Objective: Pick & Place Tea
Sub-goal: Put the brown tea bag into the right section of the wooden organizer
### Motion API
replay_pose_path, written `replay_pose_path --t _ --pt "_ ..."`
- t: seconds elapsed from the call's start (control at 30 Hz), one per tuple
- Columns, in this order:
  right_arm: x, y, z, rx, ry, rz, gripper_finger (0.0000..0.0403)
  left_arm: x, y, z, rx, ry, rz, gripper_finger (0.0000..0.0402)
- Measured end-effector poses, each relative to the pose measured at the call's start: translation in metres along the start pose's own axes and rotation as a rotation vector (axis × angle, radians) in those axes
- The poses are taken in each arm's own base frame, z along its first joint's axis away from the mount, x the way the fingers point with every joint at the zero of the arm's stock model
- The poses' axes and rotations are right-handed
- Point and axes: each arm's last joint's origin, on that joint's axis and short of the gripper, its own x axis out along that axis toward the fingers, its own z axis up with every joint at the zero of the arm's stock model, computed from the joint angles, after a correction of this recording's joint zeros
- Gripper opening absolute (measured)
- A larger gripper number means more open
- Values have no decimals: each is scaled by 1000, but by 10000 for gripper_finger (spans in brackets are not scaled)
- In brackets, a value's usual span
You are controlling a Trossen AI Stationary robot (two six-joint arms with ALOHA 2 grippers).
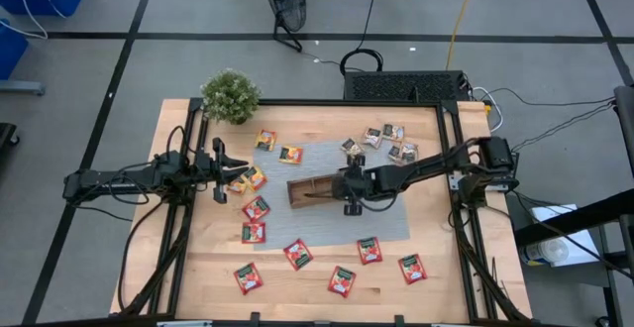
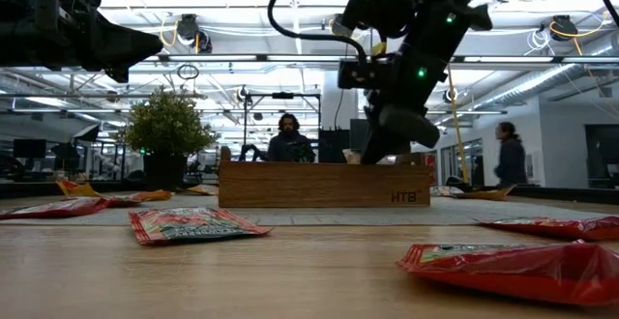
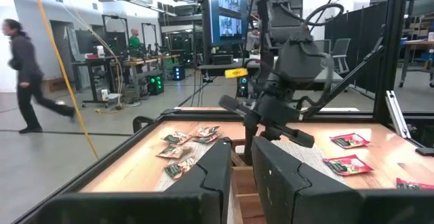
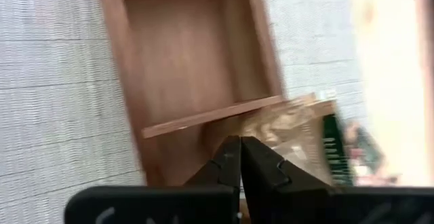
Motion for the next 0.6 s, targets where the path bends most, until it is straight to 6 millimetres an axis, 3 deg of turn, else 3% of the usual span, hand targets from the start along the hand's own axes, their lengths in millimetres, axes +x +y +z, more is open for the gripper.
replay_pose_path --t 0.17,0.6 --pt "-2 1 0 -17 1 92 0 0 0 0 0 0 0 67" --pt "18 -36 -12 164 93 360 0 0 0 0 0 0 0 67"
